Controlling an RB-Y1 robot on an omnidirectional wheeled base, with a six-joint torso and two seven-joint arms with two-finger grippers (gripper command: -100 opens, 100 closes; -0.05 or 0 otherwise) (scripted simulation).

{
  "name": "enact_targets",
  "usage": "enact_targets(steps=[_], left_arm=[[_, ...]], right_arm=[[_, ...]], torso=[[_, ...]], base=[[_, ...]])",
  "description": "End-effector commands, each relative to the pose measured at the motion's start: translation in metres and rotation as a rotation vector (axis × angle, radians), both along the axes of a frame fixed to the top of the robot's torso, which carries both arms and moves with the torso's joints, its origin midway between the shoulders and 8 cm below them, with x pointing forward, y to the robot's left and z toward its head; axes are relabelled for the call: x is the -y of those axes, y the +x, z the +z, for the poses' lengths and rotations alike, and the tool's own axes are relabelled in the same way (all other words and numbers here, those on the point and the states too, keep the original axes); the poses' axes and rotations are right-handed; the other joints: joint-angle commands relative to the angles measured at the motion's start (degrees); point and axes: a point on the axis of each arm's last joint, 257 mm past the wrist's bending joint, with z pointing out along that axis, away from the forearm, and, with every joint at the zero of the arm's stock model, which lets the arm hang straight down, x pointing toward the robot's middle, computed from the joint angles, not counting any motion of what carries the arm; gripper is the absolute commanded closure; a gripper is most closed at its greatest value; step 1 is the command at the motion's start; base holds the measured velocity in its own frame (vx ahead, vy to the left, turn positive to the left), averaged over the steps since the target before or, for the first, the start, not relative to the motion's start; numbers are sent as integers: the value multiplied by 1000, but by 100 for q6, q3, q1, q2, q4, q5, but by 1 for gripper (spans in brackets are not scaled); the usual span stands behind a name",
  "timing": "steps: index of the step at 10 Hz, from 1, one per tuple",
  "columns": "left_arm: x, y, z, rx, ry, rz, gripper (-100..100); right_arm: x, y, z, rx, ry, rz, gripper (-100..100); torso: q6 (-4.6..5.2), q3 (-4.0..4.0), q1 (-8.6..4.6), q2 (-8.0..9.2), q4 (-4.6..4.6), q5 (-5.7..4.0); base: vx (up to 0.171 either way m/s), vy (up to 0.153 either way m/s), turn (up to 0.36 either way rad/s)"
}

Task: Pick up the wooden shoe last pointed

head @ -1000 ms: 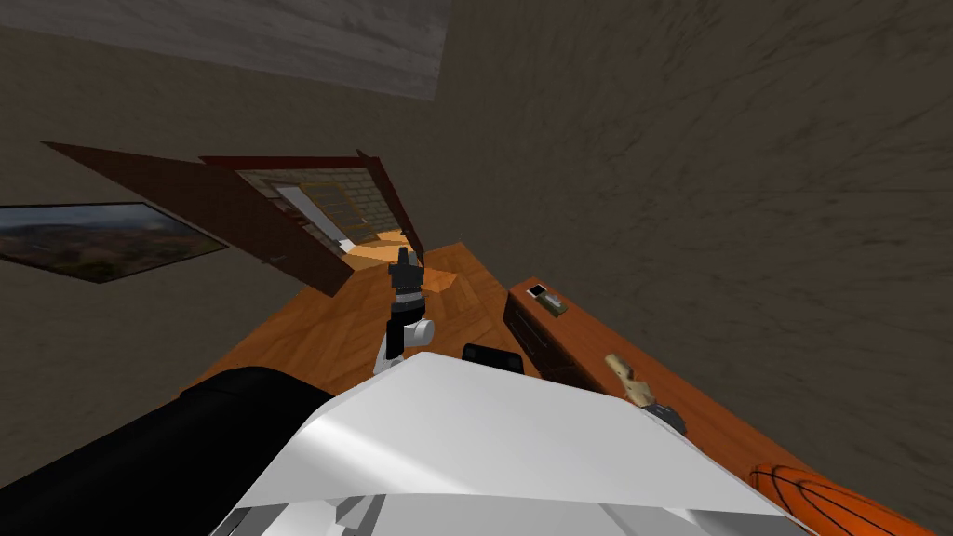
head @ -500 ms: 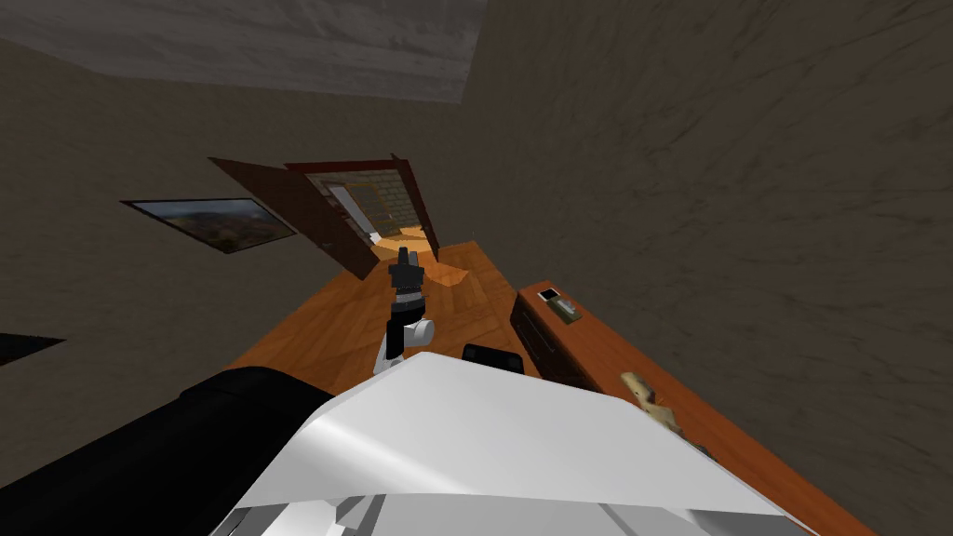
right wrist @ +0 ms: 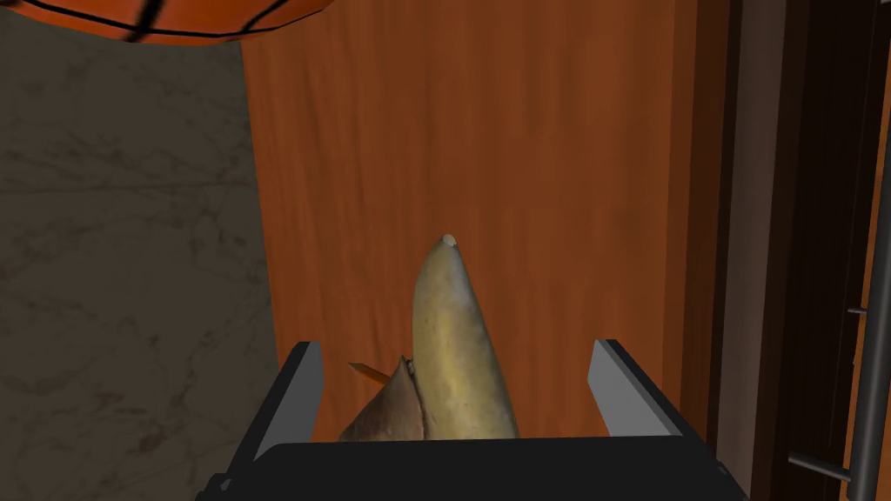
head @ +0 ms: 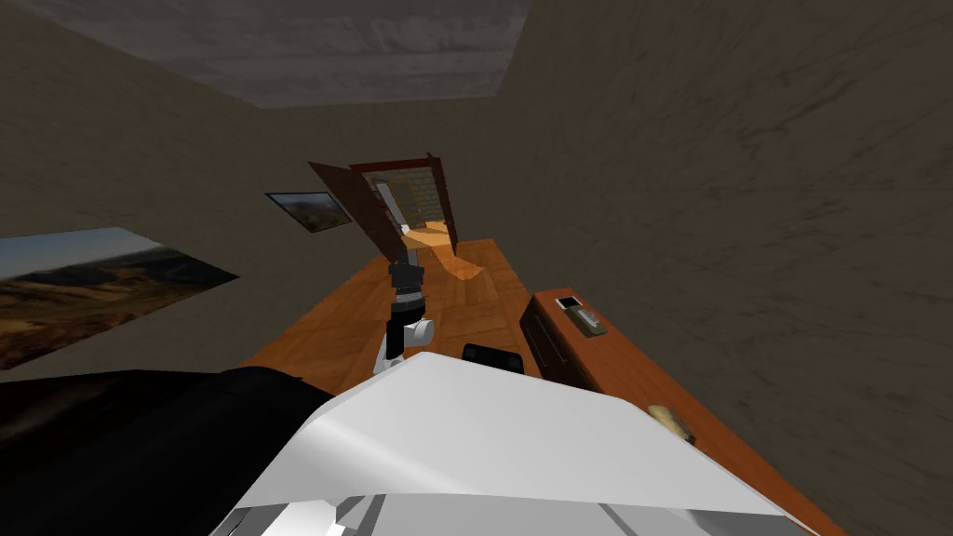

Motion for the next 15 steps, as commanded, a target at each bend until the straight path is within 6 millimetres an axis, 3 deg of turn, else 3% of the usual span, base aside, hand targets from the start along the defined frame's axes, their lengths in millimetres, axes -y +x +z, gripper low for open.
enact_targets(steps=[1,2,3,4,6,7,8,9,10,11,12,13,15], left_arm=[[0,0,0,0,0,0,0],[0,0,0,0,0,0,0],[0,0,0,0,0,0,0],[0,0,0,0,0,0,0],[0,0,0,0,0,0,0],[0,0,0,0,0,0,0],[0,0,0,0,0,0,0],[0,0,0,0,0,0,0],[0,0,0,0,0,0,0],[0,0,0,0,0,0,0],[0,0,0,0,0,0,0],[0,0,0,-1,0,1,0],[0,0,0,0,0,1,0]], right_arm=[[-3,-19,1,7,0,-56,-100],[-8,-62,1,1,-3,-150,-100],[-7,-63,2,4,-5,-157,-100],[-13,-107,4,-2,-13,-253,-100],[-13,-107,5,0,-14,-256,-100],[-21,-152,9,-9,-27,-353,-100],[-21,-152,9,-6,-28,-356,-100],[-32,-196,15,-13,-44,-453,-100],[-31,-187,13,-5,-39,-437,-100],[-32,-196,15,-12,-45,-455,-100],[-30,-192,14,-16,-43,-441,-100],[-30,-193,14,-11,-43,-446,100],[-31,-193,14,-12,-42,-445,100]], torso=[[0,0,0,0,0,0],[-2,1,2,0,2,0],[0,6,5,10,2,1],[-2,3,6,2,3,1],[1,2,6,1,2,3],[-2,-8,-2,-18,-1,-1],[2,-8,1,-15,-2,0],[0,-6,1,-14,-1,0],[6,1,2,3,0,1],[0,3,3,1,3,-1],[5,-6,-3,-14,-1,-1],[9,-15,-9,-28,-4,-3],[9,-21,-9,-39,-7,0]], base=[[-108,-17,425],[-139,-2,502],[-110,3,498],[-109,20,385],[-73,8,415],[-67,18,421],[-75,20,441],[-114,20,412],[-116,31,427],[-55,20,311],[-15,3,41],[0,0,0],[0,0,0]])
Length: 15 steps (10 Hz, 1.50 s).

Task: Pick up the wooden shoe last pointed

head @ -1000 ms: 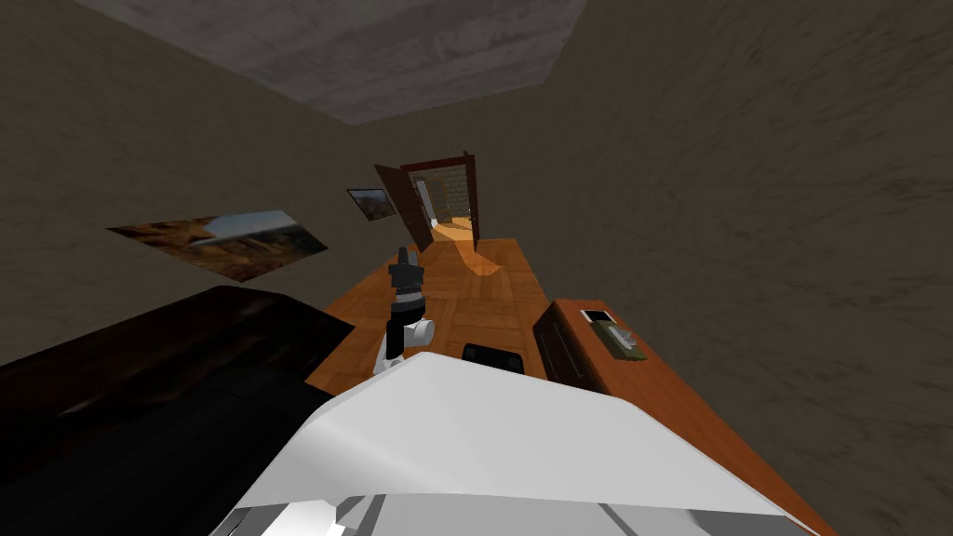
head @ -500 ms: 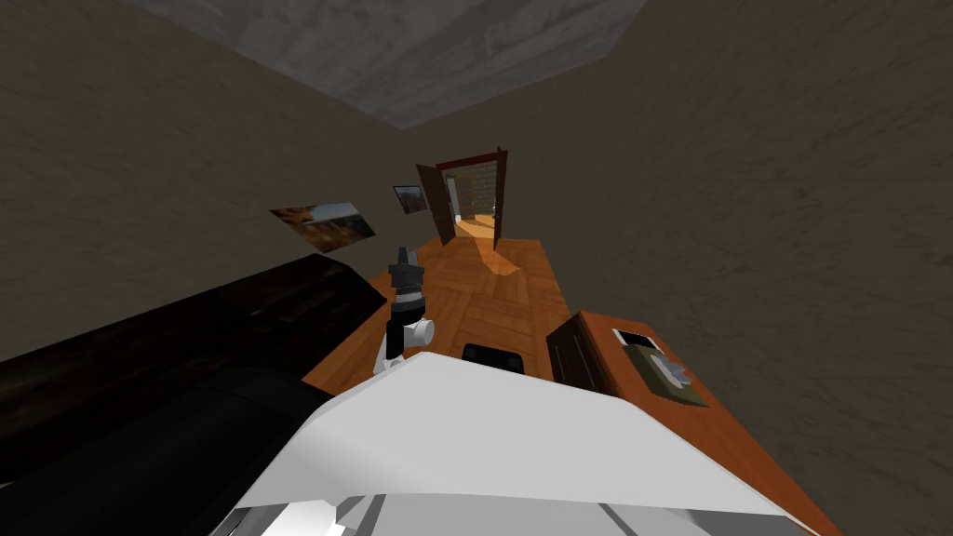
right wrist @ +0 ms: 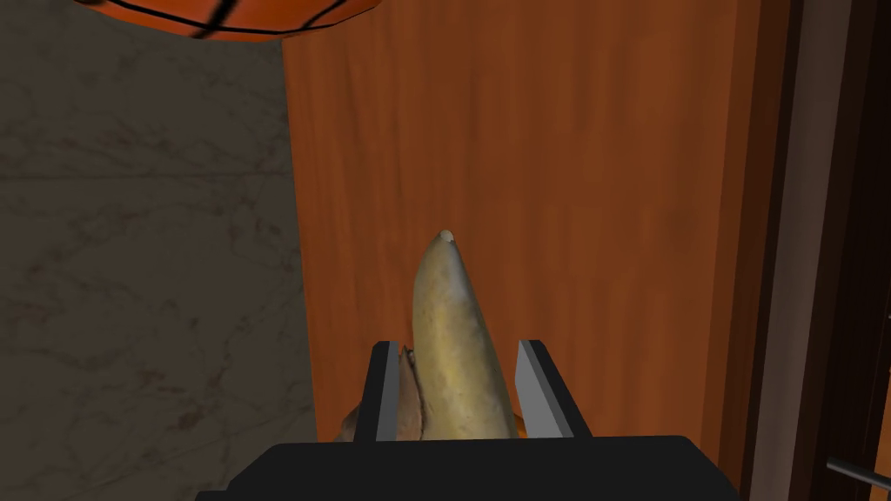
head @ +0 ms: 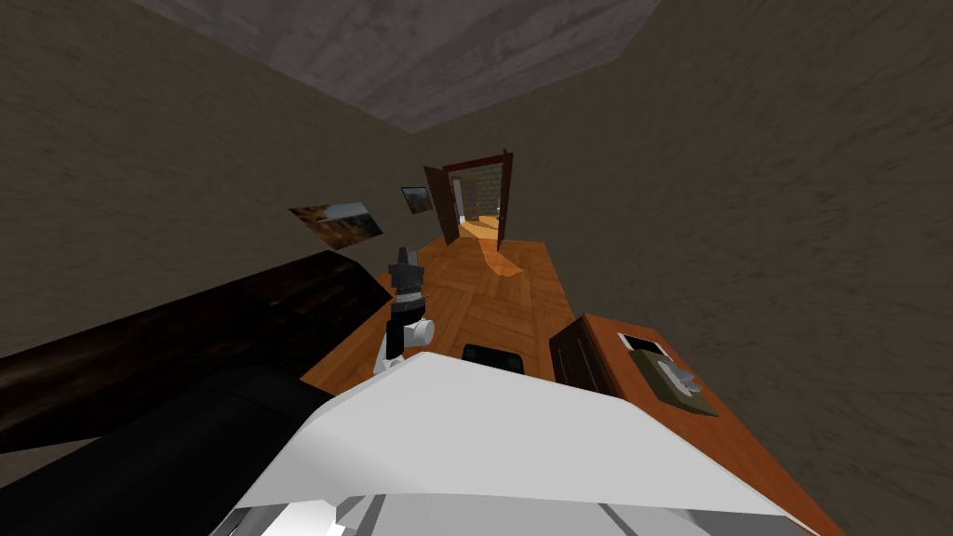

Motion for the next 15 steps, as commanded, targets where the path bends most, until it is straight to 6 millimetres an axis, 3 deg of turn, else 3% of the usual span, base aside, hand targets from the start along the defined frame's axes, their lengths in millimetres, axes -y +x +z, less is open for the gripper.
enact_targets(steps=[1,2,3,4,5,6,7,8,9,10,11,14,15], left_arm=[[0,0,0,0,0,0,0],[0,0,0,0,0,0,0],[0,0,0,0,0,0,0],[0,0,0,0,0,0,0],[0,0,0,0,0,0,0],[0,0,0,0,0,0,0],[0,0,0,0,0,0,0],[0,0,0,0,0,0,0],[0,0,0,0,0,0,0],[0,0,0,0,0,0,0],[0,0,0,0,0,0,0],[0,0,0,0,0,0,0],[0,0,0,0,0,0,0]], right_arm=[[0,0,0,0,0,0,100],[0,0,0,1,1,0,100],[0,0,0,1,1,0,0],[9,41,-5,8,14,89,100],[8,30,-3,4,8,66,100],[9,41,-5,12,12,86,100],[18,86,-10,14,27,189,100],[18,86,-10,14,27,189,100],[24,130,-12,25,34,283,100],[24,130,-12,19,36,288,100],[28,174,-13,23,40,385,100],[27,175,-13,22,41,388,100],[29,218,-12,23,43,487,100]], torso=[[0,0,0,0,0,0],[0,-1,1,-1,-1,2],[-1,-2,3,-2,-2,4],[-1,-2,5,-2,-2,5],[2,-17,-6,-30,-7,4],[9,-25,-6,-42,-12,2],[7,-18,2,-29,-9,8],[-1,-21,-1,-40,-5,4],[10,-22,-10,-36,-10,-3],[1,-21,-15,-41,-4,-6],[4,-21,-18,-36,-7,-6],[-9,-12,-24,-24,0,-13],[-15,-3,-27,-10,5,-12]], base=[[0,0,0],[0,0,0],[0,0,0],[88,-37,-334],[125,-42,-404],[65,-15,-304],[91,-32,-469],[95,-21,-450],[109,-16,-472],[98,-10,-395],[134,4,-449],[46,-4,-253],[68,-12,-351]])
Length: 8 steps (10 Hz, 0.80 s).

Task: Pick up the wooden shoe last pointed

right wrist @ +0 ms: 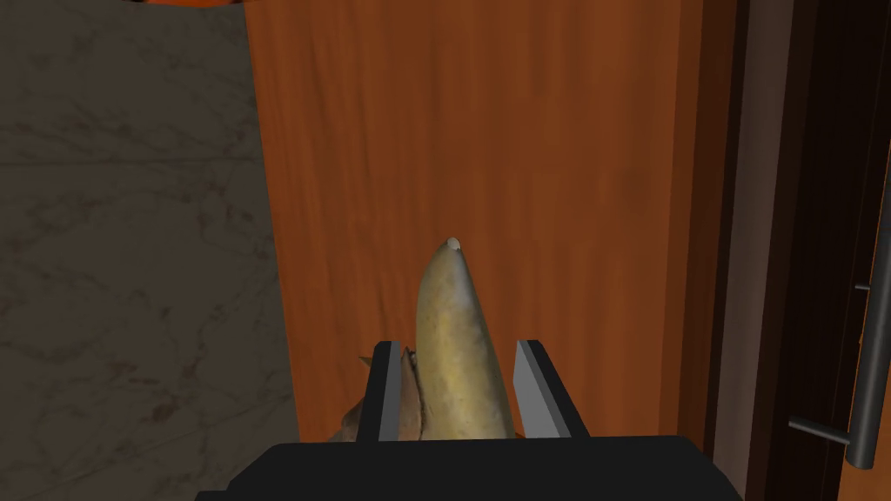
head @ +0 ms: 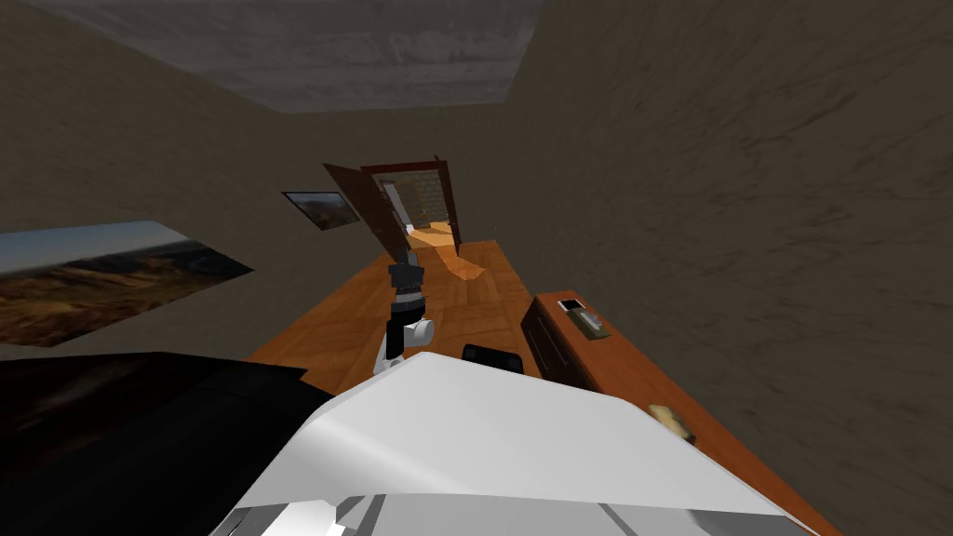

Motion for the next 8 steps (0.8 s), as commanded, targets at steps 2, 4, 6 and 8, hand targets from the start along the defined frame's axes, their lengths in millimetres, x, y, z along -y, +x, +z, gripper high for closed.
enact_targets(steps=[2,4,6,8], left_arm=[[0,0,0,0,0,0,0],[0,0,0,0,0,0,0],[0,0,0,0,0,0,0],[0,0,0,0,0,0,0]], right_arm=[[3,21,2,2,0,47,100],[2,64,4,3,-3,146,100],[-1,106,8,4,-9,244,100],[-3,140,13,-8,-21,333,100]], torso=[[5,-7,5,-8,-5,6],[7,-4,6,-5,-3,9],[5,-8,22,-12,-5,12],[1,-12,24,-19,-5,14]], base=[[73,5,-300],[93,6,-470],[106,35,-458],[106,35,-461]])
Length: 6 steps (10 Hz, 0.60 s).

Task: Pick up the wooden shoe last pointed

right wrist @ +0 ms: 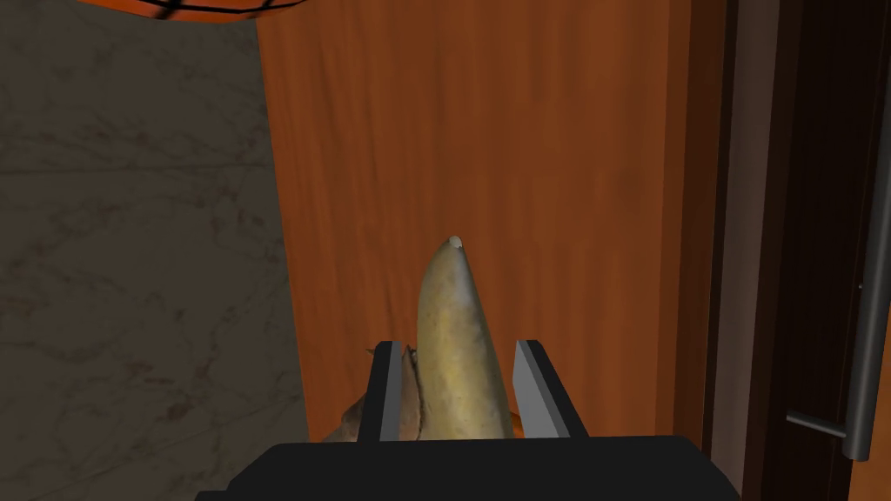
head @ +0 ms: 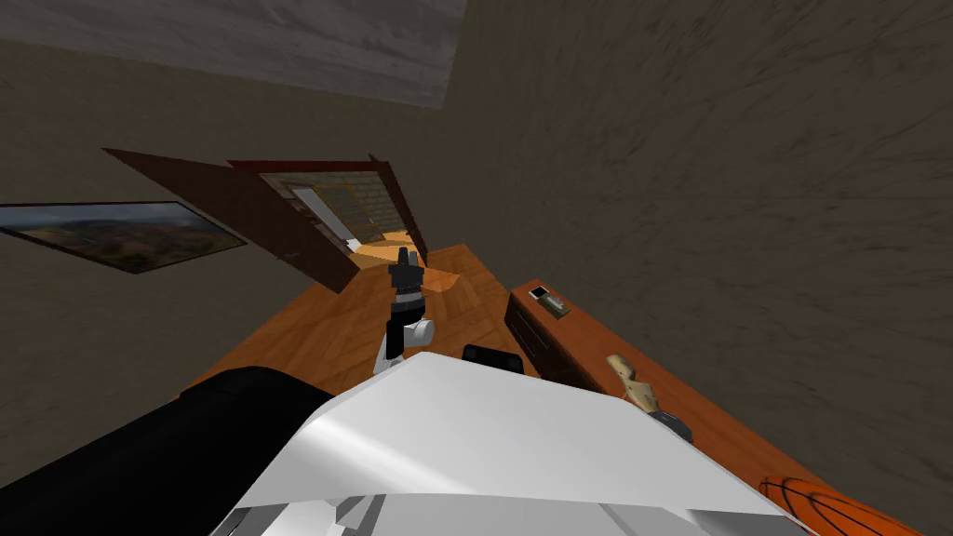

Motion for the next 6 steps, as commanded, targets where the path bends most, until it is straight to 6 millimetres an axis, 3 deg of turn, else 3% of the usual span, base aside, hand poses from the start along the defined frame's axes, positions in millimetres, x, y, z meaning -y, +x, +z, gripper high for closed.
enact_targets(steps=[1,2,4,5,6], left_arm=[[0,0,0,0,0,0,0],[0,0,0,0,0,0,0],[0,0,0,0,0,0,0],[0,0,0,0,0,0,0],[0,0,0,0,0,0,0]], right_arm=[[0,5,4,-4,-4,18,100],[-8,47,10,4,-14,114,100],[-8,47,10,1,-16,117,100],[-17,85,18,0,-33,213,100],[-17,85,18,0,-33,213,100]], torso=[[0,0,0,0,0,0],[-6,12,-6,19,6,-2],[-2,5,1,7,3,4],[-10,13,-1,20,7,4],[-11,9,5,9,9,10]], base=[[33,16,-199],[75,21,-410],[61,30,-291],[73,35,-368],[84,46,-387]])
